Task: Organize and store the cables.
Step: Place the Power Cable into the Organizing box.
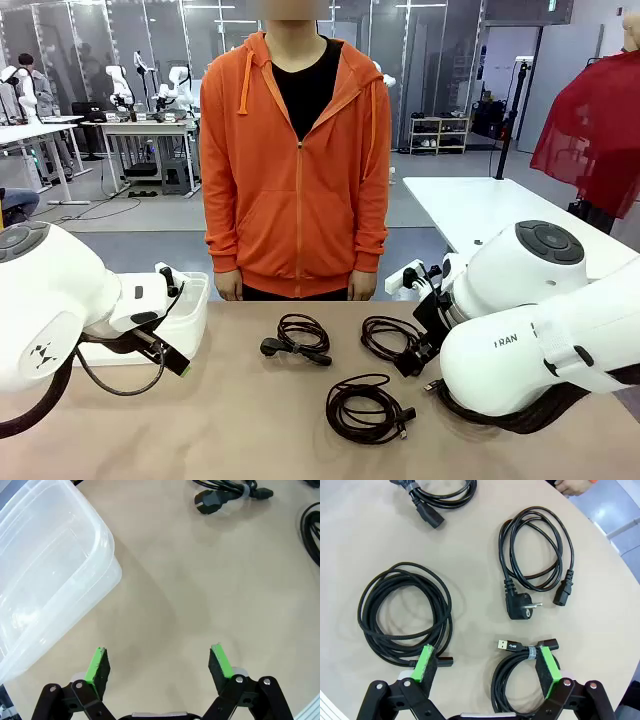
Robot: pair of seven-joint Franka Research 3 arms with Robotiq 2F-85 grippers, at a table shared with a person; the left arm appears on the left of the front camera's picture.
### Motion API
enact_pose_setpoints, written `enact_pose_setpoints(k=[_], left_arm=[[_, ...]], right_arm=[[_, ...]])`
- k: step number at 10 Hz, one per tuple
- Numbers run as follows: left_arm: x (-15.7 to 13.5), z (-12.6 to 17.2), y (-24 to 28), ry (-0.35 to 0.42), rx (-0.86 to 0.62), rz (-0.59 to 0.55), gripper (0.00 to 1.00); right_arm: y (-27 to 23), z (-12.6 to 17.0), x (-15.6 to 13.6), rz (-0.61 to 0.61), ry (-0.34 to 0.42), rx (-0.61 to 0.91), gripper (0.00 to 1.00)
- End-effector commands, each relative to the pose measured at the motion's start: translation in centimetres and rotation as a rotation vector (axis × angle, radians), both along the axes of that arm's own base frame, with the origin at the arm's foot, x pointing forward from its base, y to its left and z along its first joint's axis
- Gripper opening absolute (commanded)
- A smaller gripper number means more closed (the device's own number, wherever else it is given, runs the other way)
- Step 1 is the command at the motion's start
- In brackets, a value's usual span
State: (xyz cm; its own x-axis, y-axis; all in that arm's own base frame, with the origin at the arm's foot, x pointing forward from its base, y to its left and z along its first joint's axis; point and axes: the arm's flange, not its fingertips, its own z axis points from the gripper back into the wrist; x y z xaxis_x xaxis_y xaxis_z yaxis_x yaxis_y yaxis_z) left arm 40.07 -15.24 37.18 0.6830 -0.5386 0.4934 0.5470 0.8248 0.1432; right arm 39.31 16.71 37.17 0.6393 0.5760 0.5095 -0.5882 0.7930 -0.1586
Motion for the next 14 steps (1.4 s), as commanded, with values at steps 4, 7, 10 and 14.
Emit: enact_pose_setpoints(k=[4, 7, 10, 14], left_arm=[[-0.01, 0.0, -0.02, 0.0, 0.0, 0.0, 1.0], [-0.01, 0.0, -0.02, 0.0, 0.0, 0.0, 1.0], [-0.01, 0.0, -0.02, 0.0, 0.0, 0.0, 1.0], [-0.01, 0.0, -0.02, 0.0, 0.0, 0.0, 1.0]], right_arm=[[0.0, 0.0, 0.0, 0.0, 0.0, 0.0, 1.0], [0.0, 0.0, 0.0, 0.0, 0.0, 0.0, 1.0], [0.0, 0.0, 0.0, 0.0, 0.0, 0.0, 1.0], [0.0, 0.0, 0.0, 0.0, 0.0, 0.0, 1.0]])
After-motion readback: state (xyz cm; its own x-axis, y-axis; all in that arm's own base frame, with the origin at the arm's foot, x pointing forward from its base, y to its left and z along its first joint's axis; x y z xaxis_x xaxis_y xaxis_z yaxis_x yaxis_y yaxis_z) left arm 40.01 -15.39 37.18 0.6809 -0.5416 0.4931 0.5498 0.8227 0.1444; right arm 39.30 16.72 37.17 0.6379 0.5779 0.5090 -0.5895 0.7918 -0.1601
